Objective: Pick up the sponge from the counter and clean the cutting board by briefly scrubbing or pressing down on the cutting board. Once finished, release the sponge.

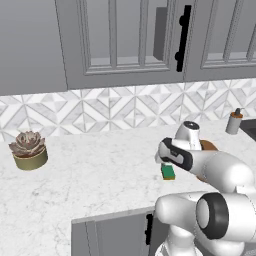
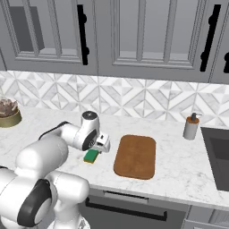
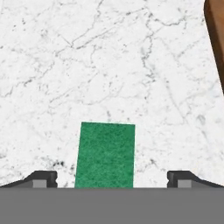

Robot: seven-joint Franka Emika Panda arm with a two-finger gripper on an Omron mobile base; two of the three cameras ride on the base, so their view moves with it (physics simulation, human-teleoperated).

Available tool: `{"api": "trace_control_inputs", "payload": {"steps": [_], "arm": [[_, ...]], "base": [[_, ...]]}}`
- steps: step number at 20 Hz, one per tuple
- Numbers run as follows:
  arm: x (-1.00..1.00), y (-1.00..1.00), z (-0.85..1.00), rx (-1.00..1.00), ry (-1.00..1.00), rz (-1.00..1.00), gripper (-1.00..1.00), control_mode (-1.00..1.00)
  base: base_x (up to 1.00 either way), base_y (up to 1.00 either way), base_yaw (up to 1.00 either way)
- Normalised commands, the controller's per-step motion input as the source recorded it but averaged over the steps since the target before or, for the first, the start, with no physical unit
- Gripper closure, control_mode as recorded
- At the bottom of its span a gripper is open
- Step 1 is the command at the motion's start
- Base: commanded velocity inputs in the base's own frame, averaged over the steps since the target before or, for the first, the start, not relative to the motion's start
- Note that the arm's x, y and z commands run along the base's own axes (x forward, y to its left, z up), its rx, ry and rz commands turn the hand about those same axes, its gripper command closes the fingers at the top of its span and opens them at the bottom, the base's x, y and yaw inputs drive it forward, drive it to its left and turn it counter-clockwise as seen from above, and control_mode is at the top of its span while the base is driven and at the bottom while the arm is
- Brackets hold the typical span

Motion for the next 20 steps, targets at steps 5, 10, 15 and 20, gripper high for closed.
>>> {"api": "trace_control_inputs", "payload": {"steps": [5, 10, 15, 20], "arm": [[0.04, 0.05, -0.10, 0.00, 0.02, 0.00, -1.00, -1.00], [0.00, 0.11, -0.01, -0.03, 0.00, 0.00, -1.00, -1.00], [-0.33, 0.06, -0.04, -0.04, -0.03, 0.00, -1.00, -1.00], [-0.15, 0.00, -0.10, -0.02, -0.02, 0.00, -1.00, -1.00]], "base": [[0.00, 0.00, 0.00], [0.00, 0.00, 0.00], [0.00, 0.00, 0.00], [0.00, 0.00, 0.00]]}}
